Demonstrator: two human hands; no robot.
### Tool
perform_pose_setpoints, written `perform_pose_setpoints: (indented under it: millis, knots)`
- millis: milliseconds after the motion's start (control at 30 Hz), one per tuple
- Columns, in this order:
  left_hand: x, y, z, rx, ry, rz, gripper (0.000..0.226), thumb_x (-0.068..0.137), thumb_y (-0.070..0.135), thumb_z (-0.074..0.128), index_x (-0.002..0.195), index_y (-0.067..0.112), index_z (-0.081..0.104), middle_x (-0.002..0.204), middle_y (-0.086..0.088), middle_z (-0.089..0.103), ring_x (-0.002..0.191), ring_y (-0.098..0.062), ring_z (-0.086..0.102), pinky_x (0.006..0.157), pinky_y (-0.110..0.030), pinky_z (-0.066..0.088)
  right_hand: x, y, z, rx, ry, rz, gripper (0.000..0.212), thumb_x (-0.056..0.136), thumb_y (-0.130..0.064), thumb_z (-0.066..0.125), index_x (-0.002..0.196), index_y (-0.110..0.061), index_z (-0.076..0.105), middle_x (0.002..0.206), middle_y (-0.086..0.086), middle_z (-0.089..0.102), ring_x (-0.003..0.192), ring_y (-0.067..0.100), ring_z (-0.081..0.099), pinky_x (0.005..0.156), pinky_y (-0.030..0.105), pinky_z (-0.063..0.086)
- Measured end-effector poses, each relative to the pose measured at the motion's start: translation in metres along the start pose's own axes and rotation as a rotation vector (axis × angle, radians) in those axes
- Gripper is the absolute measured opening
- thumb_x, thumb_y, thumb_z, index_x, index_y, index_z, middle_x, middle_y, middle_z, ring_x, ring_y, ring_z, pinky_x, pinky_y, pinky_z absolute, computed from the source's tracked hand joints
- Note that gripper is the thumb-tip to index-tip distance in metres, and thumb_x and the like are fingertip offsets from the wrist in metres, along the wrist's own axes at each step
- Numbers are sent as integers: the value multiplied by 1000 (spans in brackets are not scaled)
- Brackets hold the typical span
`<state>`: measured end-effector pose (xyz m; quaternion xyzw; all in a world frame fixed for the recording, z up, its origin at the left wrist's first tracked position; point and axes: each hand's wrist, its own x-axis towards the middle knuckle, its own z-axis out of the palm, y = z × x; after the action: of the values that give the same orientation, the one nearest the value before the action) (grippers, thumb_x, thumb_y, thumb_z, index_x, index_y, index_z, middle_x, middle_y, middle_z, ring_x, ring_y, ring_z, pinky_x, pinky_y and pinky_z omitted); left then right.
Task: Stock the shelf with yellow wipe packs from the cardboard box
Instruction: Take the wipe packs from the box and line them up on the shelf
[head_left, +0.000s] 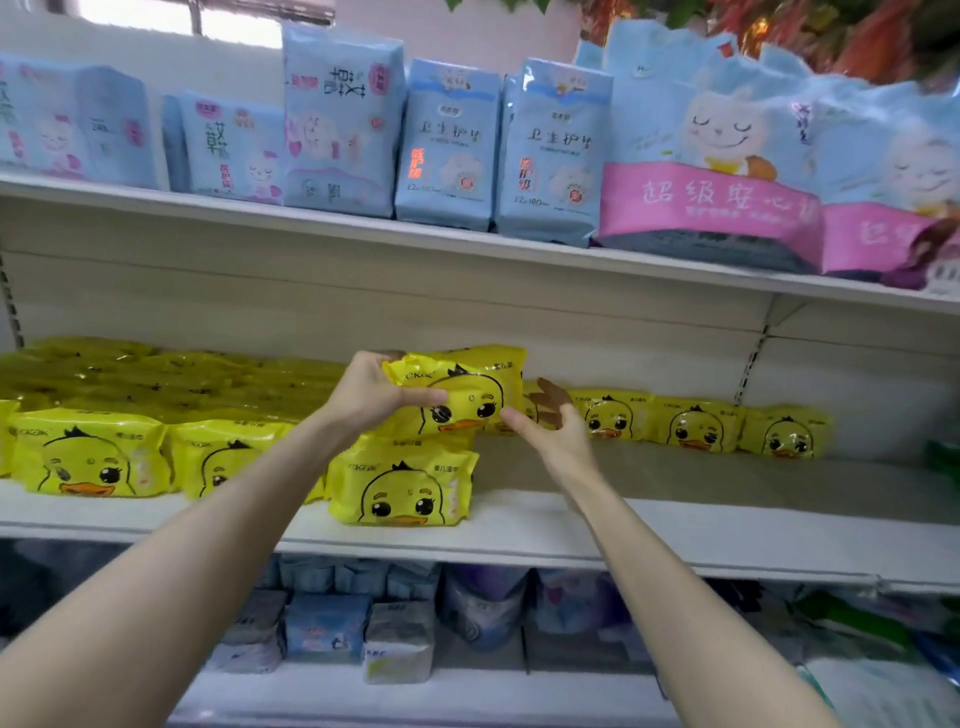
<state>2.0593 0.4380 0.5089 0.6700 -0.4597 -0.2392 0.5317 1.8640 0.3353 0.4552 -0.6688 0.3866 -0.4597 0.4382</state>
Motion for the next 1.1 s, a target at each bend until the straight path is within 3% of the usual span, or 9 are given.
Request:
perform_pose_setpoints:
  millis: [67, 167, 267, 333, 433, 567, 733, 867, 1100]
  knots:
    - [11, 5, 25, 44, -30, -6, 42, 54, 36, 87, 70, 15, 54, 56, 9, 48, 48, -4, 41, 60, -27, 35, 12, -8, -15, 53, -26, -65, 57, 76, -21, 78, 126, -14, 51, 112, -4, 61, 99, 3, 58, 79, 10, 46]
    - [30, 8, 54, 60, -46, 32, 82, 58, 34, 88, 128, 13, 50, 112, -5, 57, 99, -18, 53, 84, -26, 42, 35, -6, -33, 60, -55, -88, 40, 74, -11, 79, 110, -8, 62, 103, 3, 69, 93, 14, 65, 83, 23, 54]
    - [51, 14, 78, 170, -32, 89, 93, 57, 37, 88, 136, 13, 45, 136, -8, 51, 120, -23, 50, 95, -27, 41, 61, 6, -51, 15, -64, -86, 31, 71, -11, 81, 97, -4, 65, 93, 17, 70, 84, 17, 62, 74, 25, 51]
    - [67, 18, 92, 284, -45, 103, 92, 59, 38, 87, 137, 14, 45, 140, -4, 47, 126, -24, 46, 100, -28, 37, 78, 17, -60, -51, -53, -82, 29, 69, -19, 83, 91, -12, 65, 89, 11, 71, 84, 20, 64, 76, 27, 51]
    - [88, 23, 103, 423, -102, 125, 88, 53, 44, 88, 128, 16, 53, 132, -2, 53, 119, -23, 51, 100, -33, 42, 101, 36, -67, -93, -48, -56, 38, 66, -21, 85, 93, -3, 65, 89, 12, 72, 83, 23, 66, 79, 37, 52]
    - [113, 22, 111, 568, -157, 169, 55, 64, 28, 86, 110, 13, 61, 105, -1, 58, 95, -21, 57, 74, -27, 46, 122, 63, -73, -62, -39, -7, 29, 62, -14, 86, 80, -3, 67, 71, 5, 68, 63, 12, 61, 63, 25, 48]
    - [133, 9, 120, 692, -182, 171, 46, 68, 19, 82, 110, 10, 64, 110, -8, 59, 94, -20, 58, 77, -26, 45, 140, 94, -68, -105, -66, 74, 60, 43, -42, 87, 79, 1, 65, 73, 14, 70, 62, 18, 62, 62, 35, 51]
    - [140, -1, 122, 762, -186, 160, 40, 73, 18, 79, 109, 9, 64, 110, -7, 58, 94, -17, 56, 81, -25, 45, 146, 102, -62, -151, -94, 82, 29, 63, -23, 86, 63, -11, 59, 52, -5, 61, 38, -4, 51, 41, 10, 36]
    - [143, 0, 116, 732, -129, 173, 31, 80, 22, 72, 108, 10, 65, 104, -4, 61, 91, -16, 57, 77, -23, 45, 150, 110, -54, -144, -118, 35, 31, 67, -11, 83, 56, -10, 55, 49, -5, 55, 36, -3, 48, 46, 15, 38]
